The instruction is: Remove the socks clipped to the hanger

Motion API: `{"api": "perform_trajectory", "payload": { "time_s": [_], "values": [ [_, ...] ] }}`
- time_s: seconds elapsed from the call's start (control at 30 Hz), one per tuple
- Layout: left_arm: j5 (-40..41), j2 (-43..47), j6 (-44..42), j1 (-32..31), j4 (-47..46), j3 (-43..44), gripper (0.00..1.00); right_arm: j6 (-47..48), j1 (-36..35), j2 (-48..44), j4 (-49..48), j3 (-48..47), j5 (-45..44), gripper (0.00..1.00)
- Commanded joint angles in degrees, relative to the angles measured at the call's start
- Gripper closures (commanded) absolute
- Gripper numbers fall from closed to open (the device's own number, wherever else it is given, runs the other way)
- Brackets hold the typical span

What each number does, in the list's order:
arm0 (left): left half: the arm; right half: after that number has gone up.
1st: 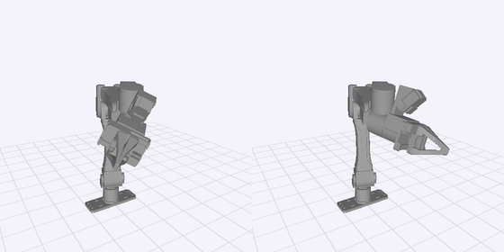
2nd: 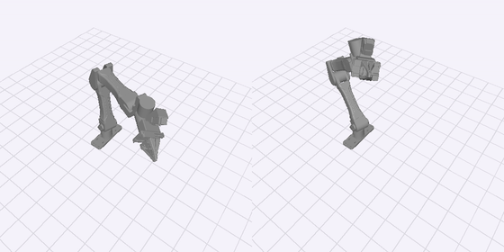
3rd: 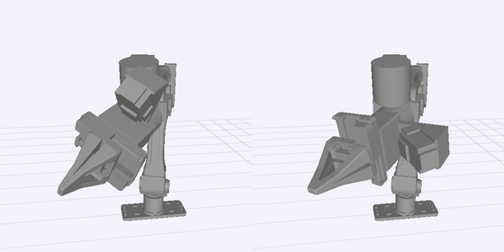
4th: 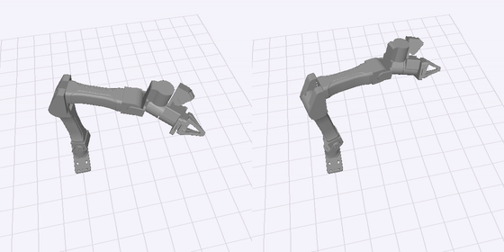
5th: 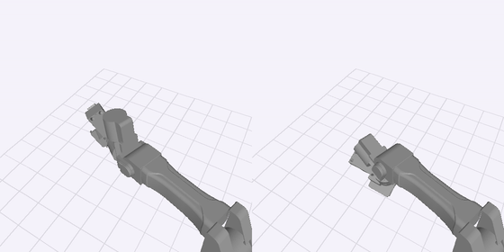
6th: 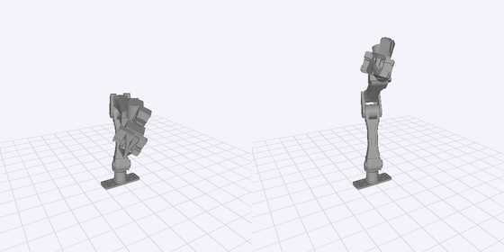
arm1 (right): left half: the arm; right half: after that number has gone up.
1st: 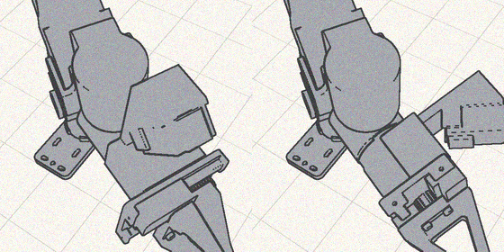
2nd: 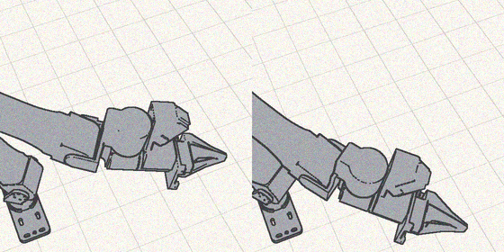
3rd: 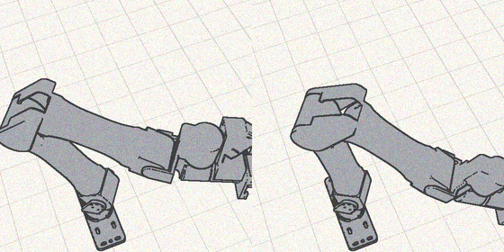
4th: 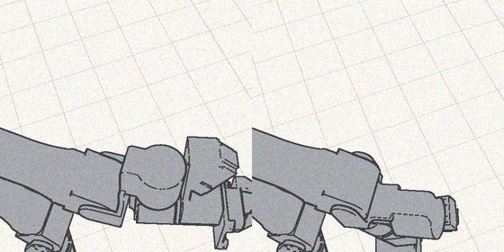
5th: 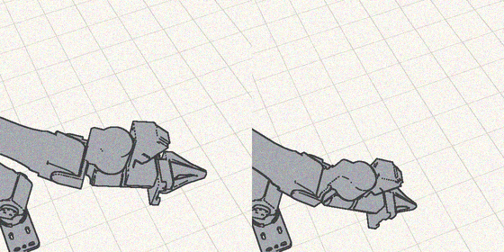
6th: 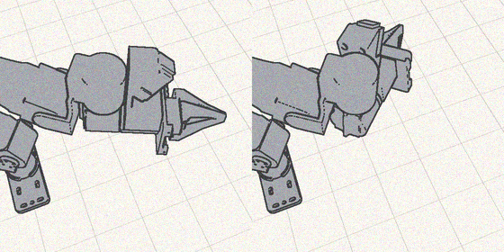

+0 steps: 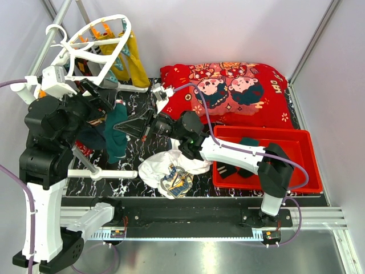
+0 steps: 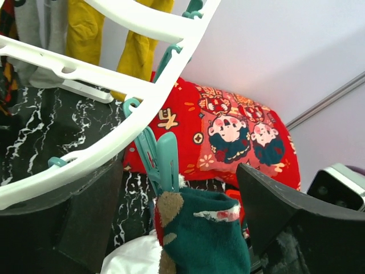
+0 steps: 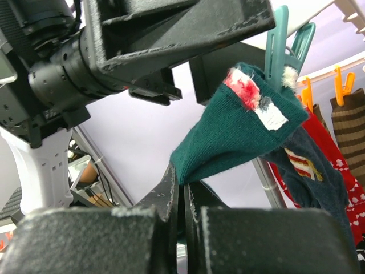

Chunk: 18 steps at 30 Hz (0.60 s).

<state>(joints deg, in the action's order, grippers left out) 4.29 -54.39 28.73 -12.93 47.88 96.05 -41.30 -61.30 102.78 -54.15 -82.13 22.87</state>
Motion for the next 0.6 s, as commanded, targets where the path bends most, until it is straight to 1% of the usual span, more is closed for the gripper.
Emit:
{"api": "perform_trajectory", "payload": {
  "time_s": [0.0, 0.03, 0.17, 0.33, 0.57],
  "values": [
    [-4.03, 1.04, 2.64, 1.85, -6.74, -2.00, 0.17, -1.06, 0.21, -2.06, -4.30, 0.21, 2.00, 1.00],
    [-6.12, 1.30, 2.99, 2.55, -7.18, -2.27, 0.18, -0.98, 0.39, -2.15, -4.30, 0.30, 2.00, 1.00],
    [-7.98, 1.57, 4.23, 3.79, -9.20, -4.03, 0.19, -0.89, 0.56, -2.33, -4.38, 0.74, 2.09, 1.00],
    [-8.34, 2.88, 4.67, 5.28, -12.10, -7.36, 0.23, -1.50, 0.65, -2.32, -4.74, 0.57, 2.35, 1.00],
    [-7.81, 3.24, 4.76, 5.98, -13.07, -8.42, 0.29, -2.91, 1.00, -1.88, -5.62, 0.56, 2.88, 1.00]
  ]
}}
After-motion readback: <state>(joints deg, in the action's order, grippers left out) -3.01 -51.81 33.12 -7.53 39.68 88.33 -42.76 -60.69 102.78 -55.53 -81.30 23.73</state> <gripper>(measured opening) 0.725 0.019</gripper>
